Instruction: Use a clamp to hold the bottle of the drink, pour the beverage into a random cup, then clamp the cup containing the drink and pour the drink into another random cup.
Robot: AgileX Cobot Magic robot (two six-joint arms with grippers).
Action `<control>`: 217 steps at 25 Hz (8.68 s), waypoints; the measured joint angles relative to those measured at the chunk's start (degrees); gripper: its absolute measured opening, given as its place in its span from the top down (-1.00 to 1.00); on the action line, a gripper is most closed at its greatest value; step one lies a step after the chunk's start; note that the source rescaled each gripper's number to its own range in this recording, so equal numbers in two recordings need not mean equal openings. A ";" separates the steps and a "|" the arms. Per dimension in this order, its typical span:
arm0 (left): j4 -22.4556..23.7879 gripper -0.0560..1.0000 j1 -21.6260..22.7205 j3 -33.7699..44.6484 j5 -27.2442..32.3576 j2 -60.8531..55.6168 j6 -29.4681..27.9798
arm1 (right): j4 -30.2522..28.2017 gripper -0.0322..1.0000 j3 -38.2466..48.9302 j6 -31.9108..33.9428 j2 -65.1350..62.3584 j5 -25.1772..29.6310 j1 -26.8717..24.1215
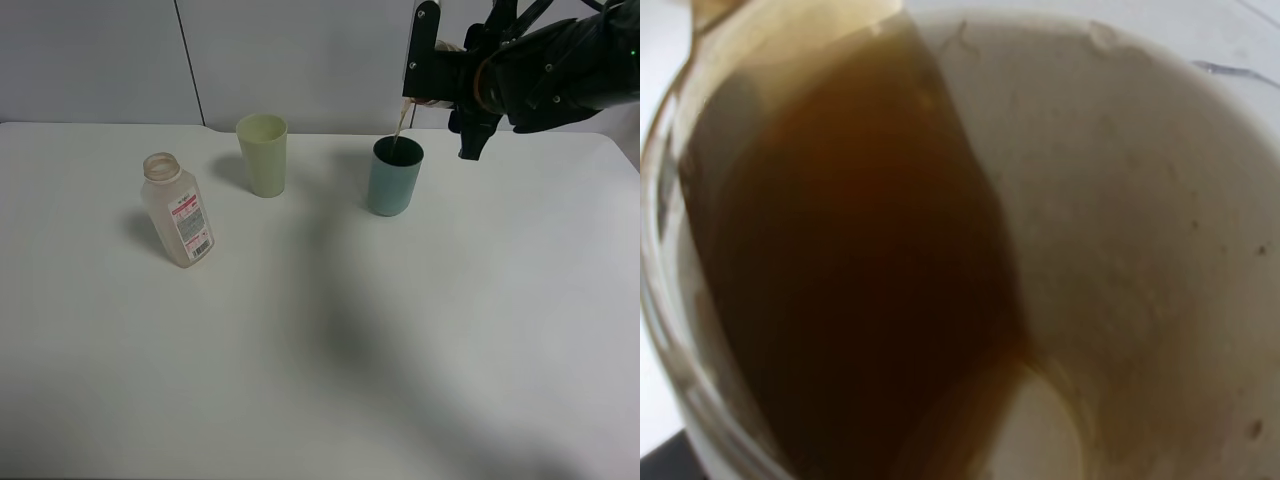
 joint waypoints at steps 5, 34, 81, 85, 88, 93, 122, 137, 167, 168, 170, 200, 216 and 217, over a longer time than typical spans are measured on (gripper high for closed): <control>0.00 -1.00 0.00 0.00 0.00 0.00 0.00 | 0.00 0.92 0.00 -0.87 0.00 0.05 0.00; 0.00 -1.00 0.00 0.00 0.00 0.00 0.00 | -0.04 0.92 0.00 -6.99 0.00 1.64 0.00; 0.00 -1.00 0.00 0.00 0.00 0.00 0.00 | -0.24 0.92 0.00 -22.70 0.00 0.06 0.00; 0.00 -1.00 0.00 0.00 0.00 0.00 0.00 | -0.59 0.92 0.00 -13.00 0.00 0.06 0.00; 0.00 -1.00 0.00 0.00 0.00 0.00 0.00 | -0.66 0.92 0.00 3.50 0.00 0.01 0.00; 0.00 -1.00 0.00 0.00 0.00 0.00 0.00 | -0.66 0.92 0.00 34.38 0.00 -0.16 0.00; 0.00 -1.00 0.00 0.00 0.00 0.00 0.00 | 84.87 0.92 0.10 -22.34 -11.48 -38.17 14.29; 0.00 -1.00 0.00 0.00 0.00 0.00 0.00 | 95.15 0.92 11.29 -33.58 -3.83 -52.26 16.56; 0.00 -1.00 0.00 0.00 0.00 0.00 0.05 | 92.18 0.92 13.76 -31.36 14.87 -63.11 16.56; 0.00 -1.00 0.00 0.00 0.00 0.00 0.05 | 92.18 0.92 13.76 -31.43 15.19 -63.61 16.56; 0.00 -1.00 0.00 0.00 0.00 0.00 0.05 | 92.16 0.92 13.76 -31.84 16.08 -63.97 16.56; 0.00 -1.00 0.00 0.00 0.00 0.00 0.05 | 91.69 -0.21 13.76 -33.81 18.87 -65.45 16.56; 0.00 -1.00 0.00 0.00 0.00 0.00 0.05 | 91.69 -0.98 13.87 -33.82 8.72 -56.23 16.56; 0.00 -1.00 0.00 0.00 0.00 0.00 0.05 | 91.69 -0.98 13.87 -33.82 7.35 -54.08 16.56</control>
